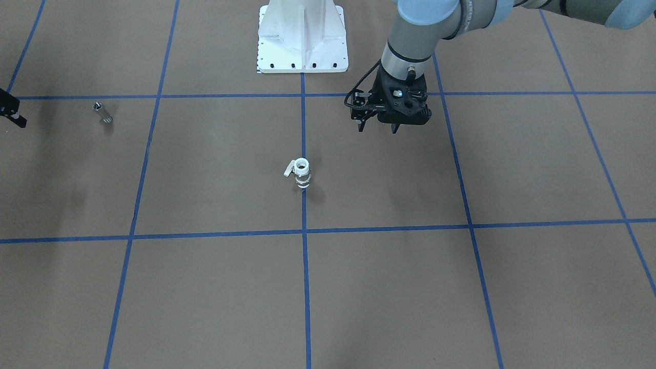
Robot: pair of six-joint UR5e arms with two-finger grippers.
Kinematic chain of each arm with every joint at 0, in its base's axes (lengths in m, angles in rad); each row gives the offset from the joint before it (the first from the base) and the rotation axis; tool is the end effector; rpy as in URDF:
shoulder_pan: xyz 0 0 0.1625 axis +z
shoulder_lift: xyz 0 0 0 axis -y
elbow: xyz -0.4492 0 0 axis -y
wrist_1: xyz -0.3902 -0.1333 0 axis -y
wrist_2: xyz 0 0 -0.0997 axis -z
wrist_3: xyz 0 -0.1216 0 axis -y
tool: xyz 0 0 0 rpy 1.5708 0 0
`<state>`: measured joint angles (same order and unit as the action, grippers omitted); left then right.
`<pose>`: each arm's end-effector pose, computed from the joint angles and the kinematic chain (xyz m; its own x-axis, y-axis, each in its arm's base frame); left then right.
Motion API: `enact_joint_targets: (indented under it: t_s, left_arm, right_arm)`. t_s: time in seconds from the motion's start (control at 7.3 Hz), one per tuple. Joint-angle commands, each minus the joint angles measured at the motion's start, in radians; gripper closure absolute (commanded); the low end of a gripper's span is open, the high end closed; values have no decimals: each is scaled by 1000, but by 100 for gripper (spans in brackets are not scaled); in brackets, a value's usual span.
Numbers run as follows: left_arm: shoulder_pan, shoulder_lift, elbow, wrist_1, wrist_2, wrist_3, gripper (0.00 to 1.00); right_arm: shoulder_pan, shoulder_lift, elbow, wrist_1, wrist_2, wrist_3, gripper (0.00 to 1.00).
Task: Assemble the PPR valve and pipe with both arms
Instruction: 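Open the left gripper and draw back while the right arm reaches in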
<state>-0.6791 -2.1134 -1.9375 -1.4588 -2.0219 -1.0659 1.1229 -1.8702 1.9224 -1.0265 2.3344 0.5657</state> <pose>0.4317 -0.4516 0.2444 0.6318 0.0495 -0.7735 0.0193 0.9966 0.0795 -0.1241 -0.3719 0.5880 0.5997 -0.1600 0.7841 0.0436 0.9849 0.1676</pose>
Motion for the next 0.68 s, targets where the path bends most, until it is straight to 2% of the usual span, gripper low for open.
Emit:
enact_joint_targets:
  t_s: [0.0, 0.14, 0.27, 0.55]
  left_arm:
    - [-46, 42, -6, -2, -29, 84, 23]
    - [-57, 46, -6, 0, -29, 93, 22]
    - [-59, 58, -5, -2, -29, 99, 23]
    - [-65, 59, -1, 0, -29, 115, 23]
  right_arm:
    - [-159, -120, 9, 252, -114, 48, 3]
    - [-211, -156, 15, 296, -154, 48, 4]
    - [-294, -156, 30, 296, -237, 49, 4]
    - [-357, -156, 56, 295, -262, 103, 4]
